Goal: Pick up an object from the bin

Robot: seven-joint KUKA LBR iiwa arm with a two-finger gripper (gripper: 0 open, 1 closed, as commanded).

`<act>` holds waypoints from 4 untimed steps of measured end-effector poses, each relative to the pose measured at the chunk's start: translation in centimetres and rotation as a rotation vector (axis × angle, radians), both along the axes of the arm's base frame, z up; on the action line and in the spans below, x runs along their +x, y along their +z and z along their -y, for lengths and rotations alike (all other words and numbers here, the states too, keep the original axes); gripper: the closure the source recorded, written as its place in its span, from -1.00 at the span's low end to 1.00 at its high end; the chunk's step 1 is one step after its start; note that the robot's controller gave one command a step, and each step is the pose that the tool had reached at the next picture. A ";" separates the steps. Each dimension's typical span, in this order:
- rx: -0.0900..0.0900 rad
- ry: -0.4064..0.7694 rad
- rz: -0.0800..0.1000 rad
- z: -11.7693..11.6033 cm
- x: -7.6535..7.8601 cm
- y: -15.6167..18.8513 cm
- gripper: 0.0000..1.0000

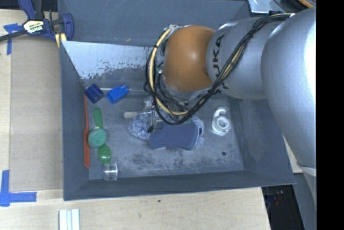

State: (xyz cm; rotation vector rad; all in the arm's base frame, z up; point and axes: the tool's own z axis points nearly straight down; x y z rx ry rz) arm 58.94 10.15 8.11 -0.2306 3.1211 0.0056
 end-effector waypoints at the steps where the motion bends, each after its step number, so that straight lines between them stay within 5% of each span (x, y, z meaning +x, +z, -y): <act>1: 0.000 -0.001 0.000 0.0 0.0 0.0 1.00; 4: 0.001 -0.004 0.004 0.0 0.0 5.6 1.00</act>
Offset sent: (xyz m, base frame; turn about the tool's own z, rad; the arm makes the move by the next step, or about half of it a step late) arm -0.0001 0.0000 0.0499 0.0004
